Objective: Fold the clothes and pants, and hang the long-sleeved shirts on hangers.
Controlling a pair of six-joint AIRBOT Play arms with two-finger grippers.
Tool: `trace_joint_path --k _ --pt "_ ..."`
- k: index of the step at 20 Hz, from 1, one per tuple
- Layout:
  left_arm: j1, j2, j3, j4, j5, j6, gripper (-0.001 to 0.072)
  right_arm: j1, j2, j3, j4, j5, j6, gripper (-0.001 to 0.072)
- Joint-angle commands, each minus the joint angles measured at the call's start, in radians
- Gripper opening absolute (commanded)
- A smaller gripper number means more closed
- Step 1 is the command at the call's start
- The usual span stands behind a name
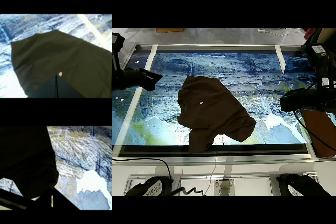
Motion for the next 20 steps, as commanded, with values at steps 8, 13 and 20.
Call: trace_joint_path --k 8,13,20 --pt "-0.001 0.000 0.000 -0.169 -0.005 -0.140 0.0017 0.001 -0.027 -0.002 -0.071 -0.107 -0.093 0.0014" --pt "0.000 0.000 -0.001 -0.126 -0.014 -0.140 0.0016 -0.074 -0.073 -0.220 -0.036 0.084 -0.194 0.0014" --pt "0.000 0.000 -0.002 -0.119 -0.035 -0.169 0.0017 -0.122 -0.074 -0.836 0.669 -0.098 -0.524 0.0013"
